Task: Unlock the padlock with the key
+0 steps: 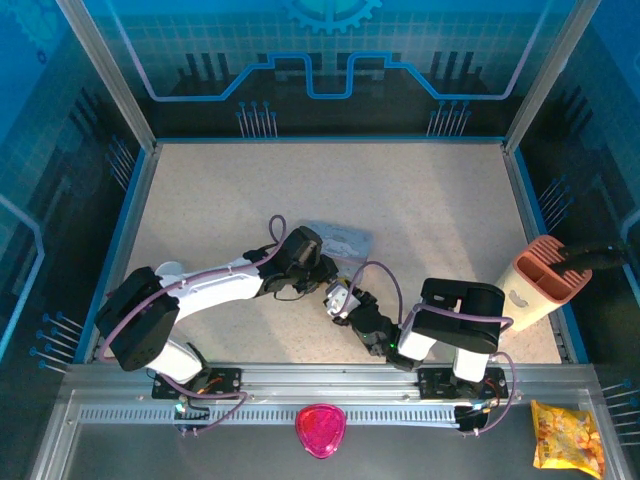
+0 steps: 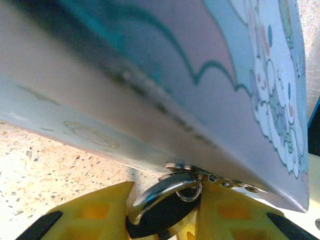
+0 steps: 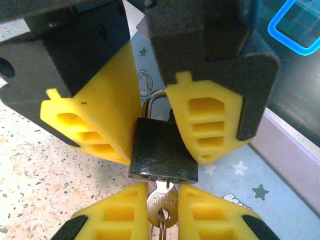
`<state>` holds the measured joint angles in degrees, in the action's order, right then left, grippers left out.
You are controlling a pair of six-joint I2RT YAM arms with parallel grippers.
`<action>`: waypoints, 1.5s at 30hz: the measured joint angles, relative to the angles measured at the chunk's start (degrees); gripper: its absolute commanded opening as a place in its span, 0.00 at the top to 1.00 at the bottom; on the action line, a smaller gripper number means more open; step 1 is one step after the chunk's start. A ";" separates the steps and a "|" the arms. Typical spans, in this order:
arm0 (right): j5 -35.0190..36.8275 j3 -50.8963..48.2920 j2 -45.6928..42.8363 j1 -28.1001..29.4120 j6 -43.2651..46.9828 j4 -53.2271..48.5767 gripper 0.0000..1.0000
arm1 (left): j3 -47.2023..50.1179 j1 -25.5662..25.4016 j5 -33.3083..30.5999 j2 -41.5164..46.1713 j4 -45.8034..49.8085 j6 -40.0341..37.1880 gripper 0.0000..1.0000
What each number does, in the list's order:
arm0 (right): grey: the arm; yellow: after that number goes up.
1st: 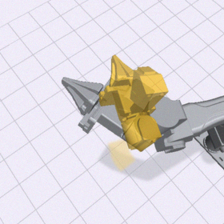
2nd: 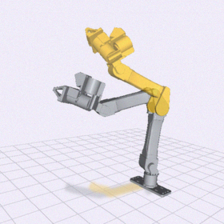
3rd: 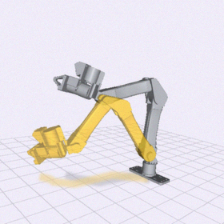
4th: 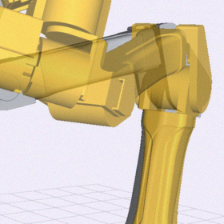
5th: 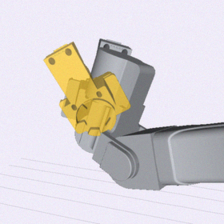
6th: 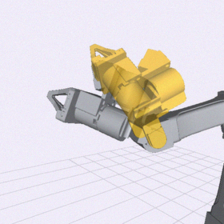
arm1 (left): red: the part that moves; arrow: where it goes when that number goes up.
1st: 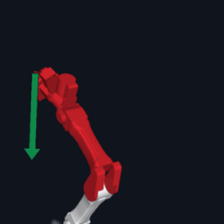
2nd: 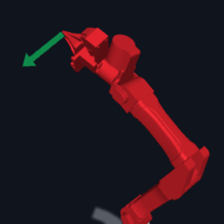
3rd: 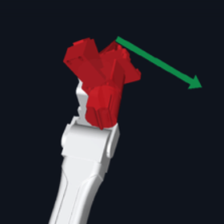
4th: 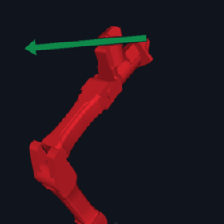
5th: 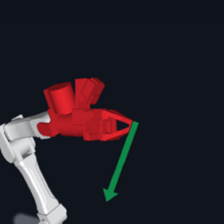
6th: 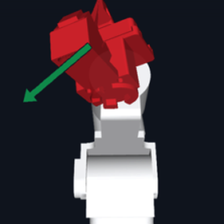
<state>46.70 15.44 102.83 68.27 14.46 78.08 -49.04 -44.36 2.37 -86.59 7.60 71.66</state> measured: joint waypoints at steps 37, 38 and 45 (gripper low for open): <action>-6.47 -3.34 -2.29 -1.20 -26.43 -7.61 0.70 | 1.64 0.61 -0.24 1.27 -0.50 -1.22 0.95; -6.34 -2.99 -2.29 -1.20 -26.14 -7.50 0.70 | 1.66 0.61 -0.22 1.27 -0.50 -1.27 0.95; -6.40 -1.81 -2.29 -2.47 -24.35 -6.97 0.77 | 2.97 0.61 -0.24 1.49 -0.46 -1.31 0.95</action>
<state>40.29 13.63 100.53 65.80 -9.89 71.11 -46.06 -43.75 2.13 -85.10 7.14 70.35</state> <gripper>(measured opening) 0.258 0.053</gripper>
